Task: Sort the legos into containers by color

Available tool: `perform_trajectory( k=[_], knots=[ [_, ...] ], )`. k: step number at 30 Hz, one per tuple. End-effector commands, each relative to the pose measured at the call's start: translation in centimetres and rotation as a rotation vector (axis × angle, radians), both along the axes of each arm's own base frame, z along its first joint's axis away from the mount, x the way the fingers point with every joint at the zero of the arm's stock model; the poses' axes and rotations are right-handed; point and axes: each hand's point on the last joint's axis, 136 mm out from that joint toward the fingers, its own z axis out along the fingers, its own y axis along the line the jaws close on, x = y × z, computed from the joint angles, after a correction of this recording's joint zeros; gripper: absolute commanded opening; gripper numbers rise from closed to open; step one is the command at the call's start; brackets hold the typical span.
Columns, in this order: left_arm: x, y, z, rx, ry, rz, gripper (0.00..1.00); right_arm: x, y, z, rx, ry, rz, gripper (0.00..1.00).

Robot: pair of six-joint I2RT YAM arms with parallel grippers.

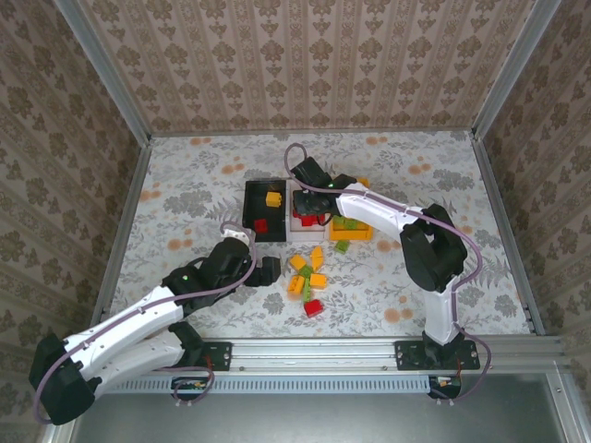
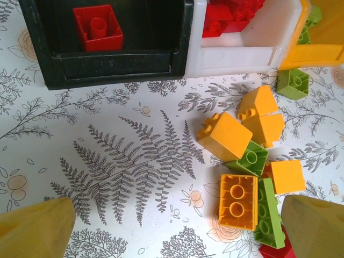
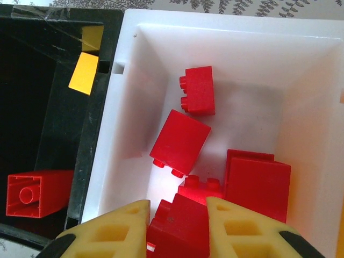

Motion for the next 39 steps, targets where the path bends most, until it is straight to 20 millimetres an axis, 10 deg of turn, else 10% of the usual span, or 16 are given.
perform_trajectory(
  k=[1, 9, 16, 26, 39],
  knots=[
    [0.0, 0.8, -0.3, 0.053, -0.007, 0.003, 1.0, -0.7, -0.8, 2.3, 0.016, -0.036, -0.002, 0.28],
    [1.4, 1.9, 1.3, 0.043, -0.018, 0.046, 0.97, -0.3, -1.6, 0.4, -0.024, -0.006, -0.029, 0.33],
    [1.5, 2.8, 2.7, 0.04, -0.043, 0.063, 1.0, -0.4, -0.8, 2.4, 0.016, -0.032, -0.011, 0.65],
    [0.7, 7.8, 5.7, 0.06, -0.146, 0.204, 1.0, -4.5, 6.9, 5.2, 0.091, -0.073, 0.158, 0.64],
    [-0.6, 9.0, 6.9, 0.019, -0.169, 0.206, 1.0, -4.1, 12.0, 0.5, 0.027, -0.002, 0.183, 0.6]
  ],
)
